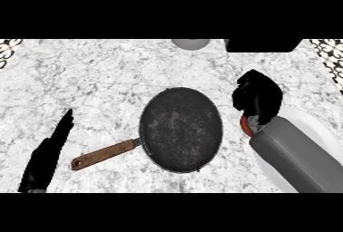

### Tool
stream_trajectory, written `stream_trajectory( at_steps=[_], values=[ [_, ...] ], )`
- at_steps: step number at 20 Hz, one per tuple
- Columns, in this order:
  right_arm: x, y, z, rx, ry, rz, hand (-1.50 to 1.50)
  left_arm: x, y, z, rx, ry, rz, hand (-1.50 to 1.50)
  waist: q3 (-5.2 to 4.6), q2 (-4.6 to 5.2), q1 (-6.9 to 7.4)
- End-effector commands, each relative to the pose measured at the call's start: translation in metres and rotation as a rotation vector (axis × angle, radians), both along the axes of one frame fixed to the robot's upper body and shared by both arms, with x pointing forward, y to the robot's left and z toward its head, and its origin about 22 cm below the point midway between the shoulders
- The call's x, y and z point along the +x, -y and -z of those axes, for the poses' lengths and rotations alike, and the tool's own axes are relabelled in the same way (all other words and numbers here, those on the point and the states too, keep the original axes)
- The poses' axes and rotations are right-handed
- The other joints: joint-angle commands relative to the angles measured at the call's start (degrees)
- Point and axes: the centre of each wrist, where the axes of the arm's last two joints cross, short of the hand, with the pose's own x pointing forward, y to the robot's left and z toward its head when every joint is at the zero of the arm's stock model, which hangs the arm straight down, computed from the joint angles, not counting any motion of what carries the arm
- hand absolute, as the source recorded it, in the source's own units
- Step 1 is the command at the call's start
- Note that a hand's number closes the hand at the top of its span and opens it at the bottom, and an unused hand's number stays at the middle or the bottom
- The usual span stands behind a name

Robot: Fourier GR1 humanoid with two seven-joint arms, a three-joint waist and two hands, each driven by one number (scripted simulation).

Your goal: Pick the pear from the plate and place it in the pan

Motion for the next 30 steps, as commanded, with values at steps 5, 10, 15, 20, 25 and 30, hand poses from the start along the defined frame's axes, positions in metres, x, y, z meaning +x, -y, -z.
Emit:
stream_trajectory(
  at_steps=[5, 10, 15, 20, 25, 30],
  values=[
    [0.017, -0.07, 0.042, 0.189, -0.213, 0.176, 1.5, 0.015, 0.009, -0.006, -0.006, 0.023, 0.052, 0.0, 0.27, 1.18, 2.24],
    [0.02, -0.069, 0.05, 0.56, -0.168, 0.32, -1.5, 0.012, 0.01, -0.007, -0.006, 0.022, 0.045, 0.0, 0.38, 1.23, 2.12],
    [0.031, -0.06, 0.056, 0.565, 0.149, 0.318, -1.5, 0.014, 0.011, -0.008, 0.004, 0.021, 0.041, 0.0, 0.33, 1.1, 2.4],
    [0.037, -0.056, 0.054, 0.556, 0.405, 0.366, -1.5, 0.026, 0.006, -0.02, -0.005, 0.001, 0.027, 0.0, 0.28, 0.69, 1.17],
    [0.046, -0.034, 0.05, 0.558, 0.546, 0.491, -1.5, 0.014, 0.01, -0.005, 0.005, 0.017, -0.008, 0.0, 0.12, -0.1, -0.93],
    [0.018, 0.002, 0.08, 0.548, 0.618, 0.628, -1.5, 0.002, 0.006, -0.001, -0.001, -0.005, -0.033, 0.0, 0.11, -0.61, -2.14]
  ],
)
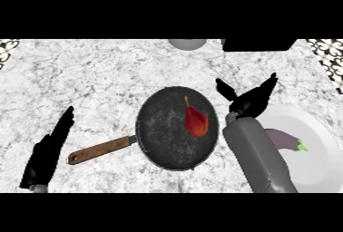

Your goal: Pick the pear from the plate and place it in the pan

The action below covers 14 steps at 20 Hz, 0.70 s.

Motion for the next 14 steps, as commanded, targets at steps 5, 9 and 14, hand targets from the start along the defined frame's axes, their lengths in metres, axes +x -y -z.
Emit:
stream_trajectory(
  at_steps=[5, 9, 14],
  values=[
    [-0.071, 0.028, 0.033, -0.003, 0.123, 0.125, -1.5, -0.007, -0.015, 0.003, -0.007, -0.008, -0.05, 0.0, -0.14, -0.93, -2.46],
    [-0.126, 0.037, 0.044, -0.045, 0.11, 0.137, -1.5, -0.022, -0.002, 0.012, -0.017, -0.021, -0.037, 0.0, -0.09, -0.91, -2.48],
    [-0.203, 0.038, 0.041, -0.045, 0.1, 0.158, -1.5, -0.023, -0.018, 0.011, 0.012, -0.009, -0.065, 0.0, -0.13, -0.83, -3.69]
  ],
)
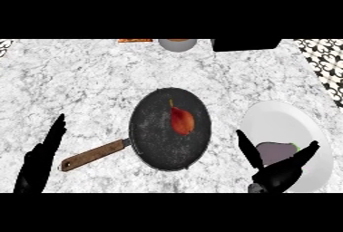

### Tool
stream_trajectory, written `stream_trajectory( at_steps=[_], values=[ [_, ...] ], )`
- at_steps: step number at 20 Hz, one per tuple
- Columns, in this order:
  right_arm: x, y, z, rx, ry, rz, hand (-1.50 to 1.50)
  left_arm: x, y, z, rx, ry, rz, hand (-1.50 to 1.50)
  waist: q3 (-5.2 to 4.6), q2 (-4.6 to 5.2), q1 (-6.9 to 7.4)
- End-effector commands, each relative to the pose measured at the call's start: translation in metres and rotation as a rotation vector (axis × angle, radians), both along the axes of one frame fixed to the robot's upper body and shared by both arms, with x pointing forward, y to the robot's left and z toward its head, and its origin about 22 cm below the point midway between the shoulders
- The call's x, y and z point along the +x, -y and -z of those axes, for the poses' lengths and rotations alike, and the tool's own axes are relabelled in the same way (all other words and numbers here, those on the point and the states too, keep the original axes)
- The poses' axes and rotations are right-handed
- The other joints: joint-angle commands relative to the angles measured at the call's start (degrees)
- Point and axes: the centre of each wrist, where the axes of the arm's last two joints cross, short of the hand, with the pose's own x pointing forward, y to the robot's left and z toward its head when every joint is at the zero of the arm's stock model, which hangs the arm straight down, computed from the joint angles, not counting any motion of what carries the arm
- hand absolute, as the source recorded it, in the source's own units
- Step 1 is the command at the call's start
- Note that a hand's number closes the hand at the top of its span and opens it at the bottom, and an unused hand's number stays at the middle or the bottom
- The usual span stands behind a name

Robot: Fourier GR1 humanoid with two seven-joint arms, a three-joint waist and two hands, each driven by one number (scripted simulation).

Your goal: Pick the pear from the plate and place it in the pan

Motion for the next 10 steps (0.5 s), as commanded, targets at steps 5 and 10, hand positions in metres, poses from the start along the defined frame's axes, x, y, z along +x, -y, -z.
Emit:
stream_trajectory(
  at_steps=[5, 10],
  values=[
    [-0.125, -0.004, -0.04, 0.002, 0.027, 0.066, -1.5, 0.004, -0.006, -0.003, -0.017, 0.0, 0.001, 0.0, 0.13, 0.74, 0.1],
    [-0.189, -0.027, -0.07, 0.016, 0.017, 0.075, -1.5, 0.006, 0.002, -0.011, -0.002, 0.032, 0.016, 0.0, 0.26, 0.96, 1.6]
  ],
)
